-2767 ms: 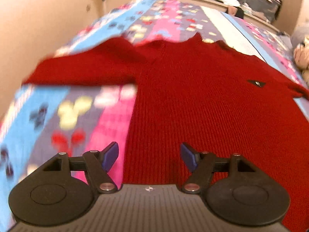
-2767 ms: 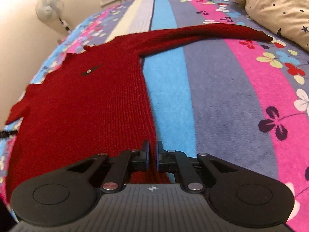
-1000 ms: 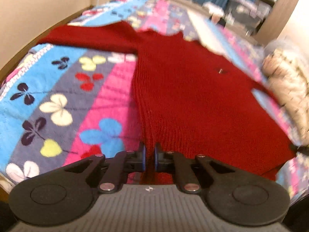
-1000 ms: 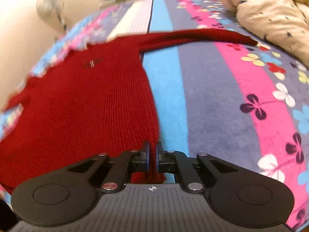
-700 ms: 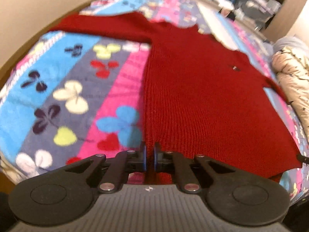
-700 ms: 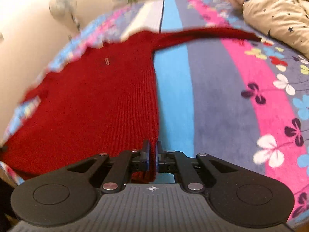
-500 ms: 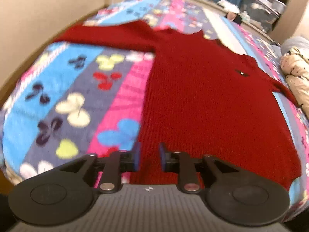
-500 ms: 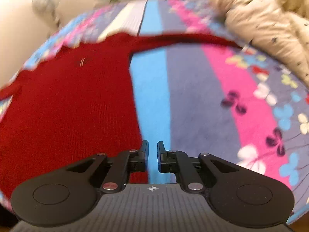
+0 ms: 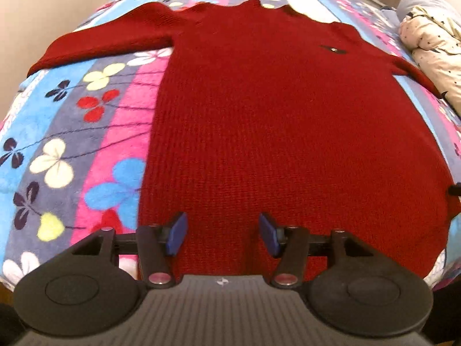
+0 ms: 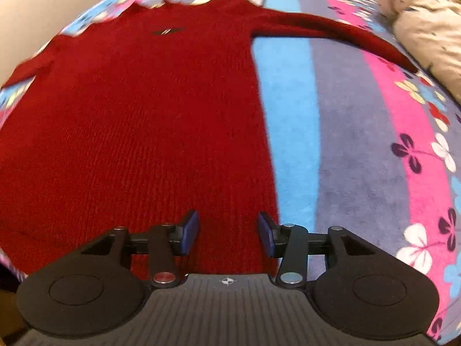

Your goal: Fold small clothes

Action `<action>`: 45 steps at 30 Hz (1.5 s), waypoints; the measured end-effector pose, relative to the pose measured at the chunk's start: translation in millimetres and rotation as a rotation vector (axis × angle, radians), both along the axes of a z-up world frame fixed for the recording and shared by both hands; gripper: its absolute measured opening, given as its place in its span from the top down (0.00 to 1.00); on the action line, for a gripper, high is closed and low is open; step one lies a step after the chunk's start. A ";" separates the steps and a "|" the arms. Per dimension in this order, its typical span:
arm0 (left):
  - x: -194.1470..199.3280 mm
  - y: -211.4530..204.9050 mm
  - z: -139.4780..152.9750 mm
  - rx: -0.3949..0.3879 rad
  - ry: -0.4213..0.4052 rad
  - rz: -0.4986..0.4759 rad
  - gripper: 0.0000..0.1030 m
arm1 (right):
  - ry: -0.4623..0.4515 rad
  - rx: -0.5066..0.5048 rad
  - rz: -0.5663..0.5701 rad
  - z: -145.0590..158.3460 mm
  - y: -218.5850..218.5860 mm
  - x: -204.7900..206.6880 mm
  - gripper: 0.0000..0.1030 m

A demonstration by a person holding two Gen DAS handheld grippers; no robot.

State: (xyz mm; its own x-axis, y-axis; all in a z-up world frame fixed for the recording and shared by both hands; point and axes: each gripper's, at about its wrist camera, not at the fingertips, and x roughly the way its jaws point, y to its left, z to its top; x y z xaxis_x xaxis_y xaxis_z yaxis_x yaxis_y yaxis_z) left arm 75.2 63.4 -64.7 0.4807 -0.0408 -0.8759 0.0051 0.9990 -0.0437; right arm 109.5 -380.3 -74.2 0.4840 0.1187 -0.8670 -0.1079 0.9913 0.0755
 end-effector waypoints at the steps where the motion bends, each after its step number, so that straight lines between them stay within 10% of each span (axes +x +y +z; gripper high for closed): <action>1: -0.3 -2.4 2.1 0.007 -0.016 0.002 0.41 | -0.016 -0.001 -0.020 2.1 -3.0 0.0 0.54; 12: 21.2 -26.8 24.2 0.049 -0.155 -0.009 0.39 | -0.263 0.061 -0.319 38.5 -52.4 31.1 0.54; 25: 120.7 13.9 92.3 0.077 -0.363 0.103 0.40 | -0.458 0.004 -0.161 75.8 -32.8 19.8 0.54; 32: 157.5 64.1 54.0 0.059 -0.401 0.141 0.94 | -0.538 0.118 -0.332 90.5 -65.8 -2.1 0.54; 45: 214.9 186.6 39.8 -0.109 -0.308 0.525 0.92 | -0.444 0.032 -0.382 67.7 -50.8 29.3 0.54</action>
State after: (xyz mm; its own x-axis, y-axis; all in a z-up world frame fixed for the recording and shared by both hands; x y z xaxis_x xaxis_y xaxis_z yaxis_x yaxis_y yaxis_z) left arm 290.1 250.0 -24.9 0.6910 0.1879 -0.6981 -0.4573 0.8615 -0.2208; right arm 138.8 -431.1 -6.5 0.8137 -0.1131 -0.5701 0.2289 0.9640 0.1355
